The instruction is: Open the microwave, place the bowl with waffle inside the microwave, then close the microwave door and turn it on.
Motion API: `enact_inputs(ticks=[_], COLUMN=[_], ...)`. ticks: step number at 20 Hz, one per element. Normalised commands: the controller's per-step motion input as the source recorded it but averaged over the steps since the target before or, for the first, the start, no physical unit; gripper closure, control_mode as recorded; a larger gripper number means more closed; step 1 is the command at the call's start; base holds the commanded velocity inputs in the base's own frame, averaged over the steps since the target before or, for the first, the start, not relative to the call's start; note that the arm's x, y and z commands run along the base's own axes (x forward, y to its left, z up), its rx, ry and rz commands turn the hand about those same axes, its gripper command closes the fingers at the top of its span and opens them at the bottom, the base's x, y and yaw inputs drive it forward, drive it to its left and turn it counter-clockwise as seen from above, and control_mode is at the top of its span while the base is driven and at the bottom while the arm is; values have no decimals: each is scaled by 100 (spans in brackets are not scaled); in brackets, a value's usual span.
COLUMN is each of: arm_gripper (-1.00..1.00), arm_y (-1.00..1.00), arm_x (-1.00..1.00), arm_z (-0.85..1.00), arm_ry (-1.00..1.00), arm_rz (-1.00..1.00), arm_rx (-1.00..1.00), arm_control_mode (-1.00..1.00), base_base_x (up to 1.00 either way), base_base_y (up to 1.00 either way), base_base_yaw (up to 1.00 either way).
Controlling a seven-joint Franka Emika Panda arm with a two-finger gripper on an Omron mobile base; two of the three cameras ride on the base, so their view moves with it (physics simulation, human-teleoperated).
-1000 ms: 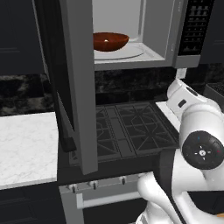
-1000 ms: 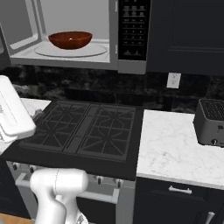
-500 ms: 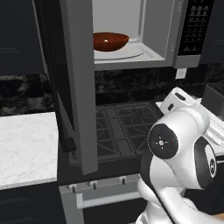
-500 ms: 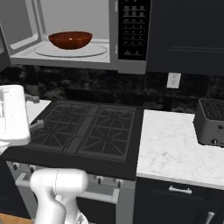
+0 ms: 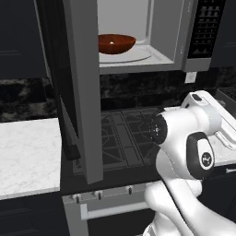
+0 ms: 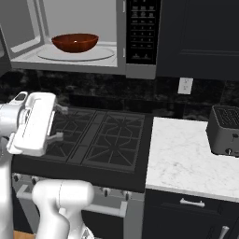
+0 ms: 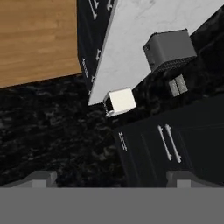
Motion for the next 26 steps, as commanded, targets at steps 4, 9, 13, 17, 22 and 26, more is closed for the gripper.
enact_inputs(ticks=[4, 9, 13, 17, 22, 26], arm_gripper=[-100, -100, -100, -100, -100, -100], arm_y=[-27, 6, 22, 34, 44, 51], arm_x=[0, 0, -14, -40, -40, -38], arm_z=[-25, -33, -20, 0, 0, 0], arm_ry=[0, 0, -3, -6, -3, 0], arm_rz=[-21, -24, -16, -5, 0, 0], arm_rx=[-10, -23, -26, -16, -14, -14], arm_control_mode=[-100, -100, -100, -100, -100, -100], base_base_x=[0, 0, 0, 0, 0, 0], base_base_y=[0, 0, 0, 0, 0, 0], base_base_yaw=[0, 0, 0, 0, 0, 0])
